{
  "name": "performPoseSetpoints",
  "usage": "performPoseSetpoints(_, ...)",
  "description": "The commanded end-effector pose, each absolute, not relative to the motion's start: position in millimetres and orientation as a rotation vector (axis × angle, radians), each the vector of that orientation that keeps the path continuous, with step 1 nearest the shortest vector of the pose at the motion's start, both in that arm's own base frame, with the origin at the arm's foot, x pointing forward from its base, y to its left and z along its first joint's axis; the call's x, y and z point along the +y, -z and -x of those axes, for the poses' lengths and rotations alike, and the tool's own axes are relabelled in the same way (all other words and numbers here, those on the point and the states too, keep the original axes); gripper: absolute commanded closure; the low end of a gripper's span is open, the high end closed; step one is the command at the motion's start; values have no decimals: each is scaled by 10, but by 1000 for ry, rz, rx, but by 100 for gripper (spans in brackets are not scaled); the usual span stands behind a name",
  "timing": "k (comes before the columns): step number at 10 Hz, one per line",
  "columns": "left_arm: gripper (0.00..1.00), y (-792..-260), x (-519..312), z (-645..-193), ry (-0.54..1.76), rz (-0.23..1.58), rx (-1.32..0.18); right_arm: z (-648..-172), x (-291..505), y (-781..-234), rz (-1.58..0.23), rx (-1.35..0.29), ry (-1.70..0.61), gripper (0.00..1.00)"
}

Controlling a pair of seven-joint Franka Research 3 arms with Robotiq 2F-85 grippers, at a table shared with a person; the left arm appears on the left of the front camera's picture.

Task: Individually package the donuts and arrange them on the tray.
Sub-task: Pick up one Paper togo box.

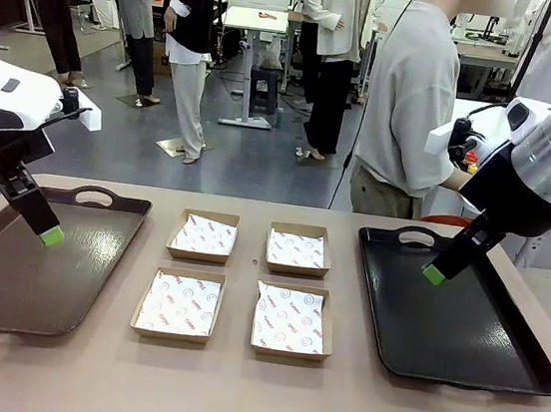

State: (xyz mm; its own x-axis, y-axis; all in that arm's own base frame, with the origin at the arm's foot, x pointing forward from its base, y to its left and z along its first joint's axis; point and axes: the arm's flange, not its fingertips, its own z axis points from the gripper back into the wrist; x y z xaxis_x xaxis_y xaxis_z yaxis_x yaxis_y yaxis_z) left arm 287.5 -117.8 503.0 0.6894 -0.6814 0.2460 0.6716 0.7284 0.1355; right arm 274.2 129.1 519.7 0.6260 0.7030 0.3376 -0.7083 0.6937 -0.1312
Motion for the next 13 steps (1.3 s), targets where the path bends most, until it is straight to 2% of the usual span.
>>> performPoseSetpoints(1,0,-5044,-1175,-2867,757,-36,-293,-2734,1286,-5208,-15,-384,-809,0)
performPoseSetpoints(3,0,-5064,-924,-3058,670,363,-267,-2931,897,-5157,-596,-323,-639,0)
performPoseSetpoints(4,0,-5083,-764,-3127,636,571,-266,-2977,653,-5177,-822,-331,-574,0)
performPoseSetpoints(7,0,-5000,-239,-3342,434,1037,-256,-3010,-94,-5133,-1299,-410,-334,0)
performPoseSetpoints(9,0,-4845,133,-3410,299,1203,-268,-2954,-554,-4986,-1453,-420,-230,0)
performPoseSetpoints(13,0,-4471,842,-3367,53,1208,-218,-2997,-1257,-4397,-1456,-261,-75,0)
